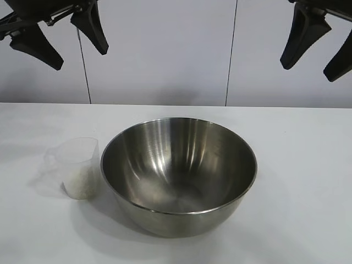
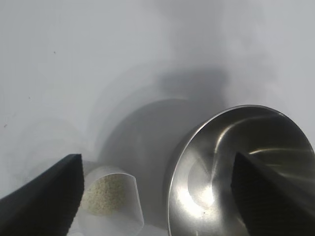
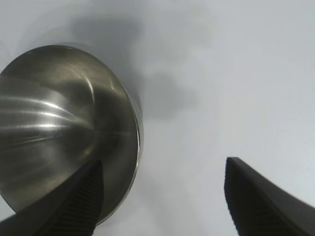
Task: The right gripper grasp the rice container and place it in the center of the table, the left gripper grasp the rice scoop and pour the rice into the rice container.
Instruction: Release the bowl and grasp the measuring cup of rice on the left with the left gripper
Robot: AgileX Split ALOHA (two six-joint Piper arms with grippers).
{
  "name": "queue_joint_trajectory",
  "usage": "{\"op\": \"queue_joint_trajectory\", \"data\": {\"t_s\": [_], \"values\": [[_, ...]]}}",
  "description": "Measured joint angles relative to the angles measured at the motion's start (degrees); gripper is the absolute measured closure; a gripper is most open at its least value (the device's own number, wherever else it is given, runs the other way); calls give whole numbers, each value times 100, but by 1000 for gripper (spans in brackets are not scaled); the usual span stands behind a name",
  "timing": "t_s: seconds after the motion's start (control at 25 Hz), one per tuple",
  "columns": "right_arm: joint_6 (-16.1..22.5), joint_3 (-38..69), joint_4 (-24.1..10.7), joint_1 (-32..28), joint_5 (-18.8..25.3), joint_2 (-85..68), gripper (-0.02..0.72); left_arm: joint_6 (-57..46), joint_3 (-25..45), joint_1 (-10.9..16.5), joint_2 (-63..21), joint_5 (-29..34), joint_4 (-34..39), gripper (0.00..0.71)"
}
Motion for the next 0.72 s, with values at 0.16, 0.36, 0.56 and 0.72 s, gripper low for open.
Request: {"op": "queue_joint_trajectory", "data": {"t_s": [0.16, 0.36, 0.56, 0.72], "values": [[0, 0, -10, 0, 0, 0, 220, 0, 0, 0, 0, 0, 0, 116], [0, 0, -10, 0, 0, 0, 220, 0, 0, 0, 0, 0, 0, 116], [0, 0, -10, 0, 0, 0, 220, 0, 0, 0, 0, -2, 0, 116], [0, 0, -13, 0, 0, 0, 220, 0, 0, 0, 0, -56, 104, 116]]}}
